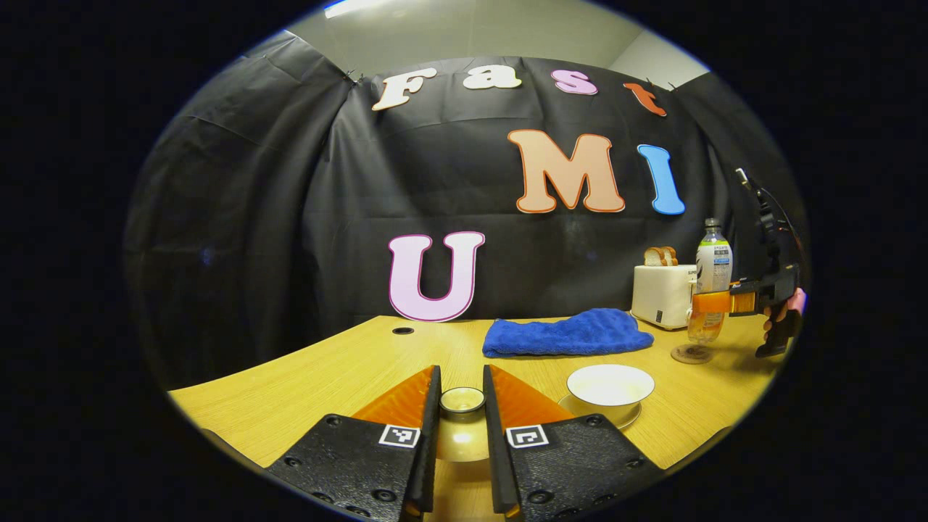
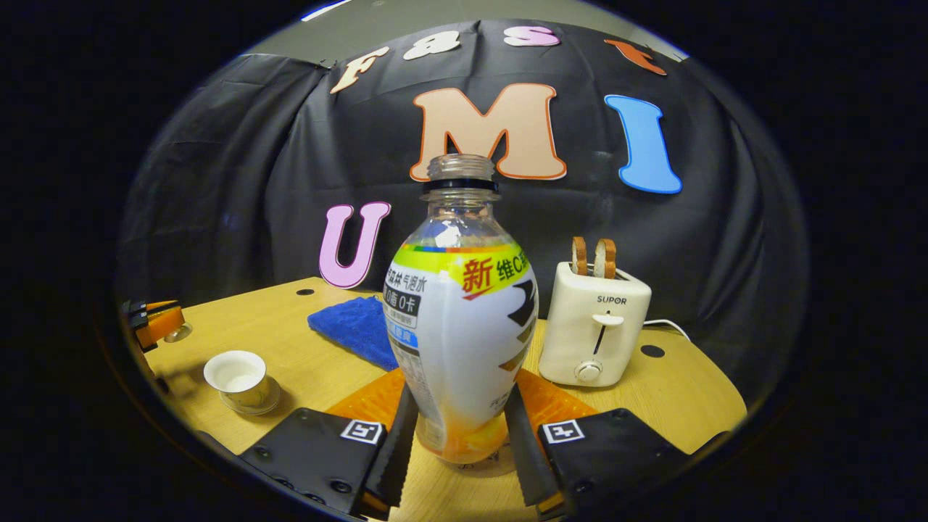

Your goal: Open the teacup lid with one hand, grasp the water bottle and pour water into the teacup with the other hand; after pouring, place the water bottle on the coaster and then close the teacup lid.

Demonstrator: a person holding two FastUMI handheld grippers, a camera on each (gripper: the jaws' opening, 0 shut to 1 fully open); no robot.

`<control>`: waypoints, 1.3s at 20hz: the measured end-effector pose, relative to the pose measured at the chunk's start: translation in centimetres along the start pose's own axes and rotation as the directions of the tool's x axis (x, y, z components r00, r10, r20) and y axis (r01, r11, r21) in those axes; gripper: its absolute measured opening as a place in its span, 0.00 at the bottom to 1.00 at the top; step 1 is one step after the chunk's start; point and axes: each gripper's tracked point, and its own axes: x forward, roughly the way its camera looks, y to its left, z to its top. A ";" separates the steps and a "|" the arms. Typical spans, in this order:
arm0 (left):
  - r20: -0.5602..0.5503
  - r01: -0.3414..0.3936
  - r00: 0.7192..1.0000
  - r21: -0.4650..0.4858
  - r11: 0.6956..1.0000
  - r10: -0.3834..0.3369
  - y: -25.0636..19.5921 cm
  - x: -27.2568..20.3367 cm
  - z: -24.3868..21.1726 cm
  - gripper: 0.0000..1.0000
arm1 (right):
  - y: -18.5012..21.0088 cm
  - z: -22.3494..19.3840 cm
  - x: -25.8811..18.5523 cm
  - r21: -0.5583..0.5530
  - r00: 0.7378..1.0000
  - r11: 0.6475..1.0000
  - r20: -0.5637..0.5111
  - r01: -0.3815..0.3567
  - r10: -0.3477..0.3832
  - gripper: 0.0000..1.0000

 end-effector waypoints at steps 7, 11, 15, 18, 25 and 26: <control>0.000 0.000 1.000 0.000 1.000 0.000 0.0 0.0 0.0 0.29 | -0.7 -1.2 0.8 0.033 0.999 0.999 -0.031 0.022 -0.021 0.67; 0.001 0.000 1.000 -0.001 1.000 0.000 0.0 0.0 0.0 0.28 | -0.7 -1.6 1.3 0.052 0.999 0.998 -0.033 0.018 -0.016 0.69; 0.000 0.000 1.000 0.000 1.000 0.000 0.0 0.0 0.0 0.29 | -1.1 -2.1 1.3 0.021 0.998 0.999 -0.044 0.035 -0.034 0.72; 0.000 0.000 1.000 0.000 1.000 0.000 0.0 -0.1 0.0 0.28 | -1.1 -2.5 1.5 0.022 0.998 0.999 -0.053 0.037 -0.036 0.72; 0.000 0.000 1.000 0.000 1.000 0.000 0.0 0.0 0.0 0.29 | -1.3 -2.6 1.0 0.020 0.998 0.999 -0.050 0.038 -0.037 0.84; 0.000 0.000 1.000 0.000 1.000 0.000 0.0 0.0 0.1 0.29 | -1.2 -2.5 1.0 0.025 0.998 0.999 -0.052 0.033 -0.031 0.91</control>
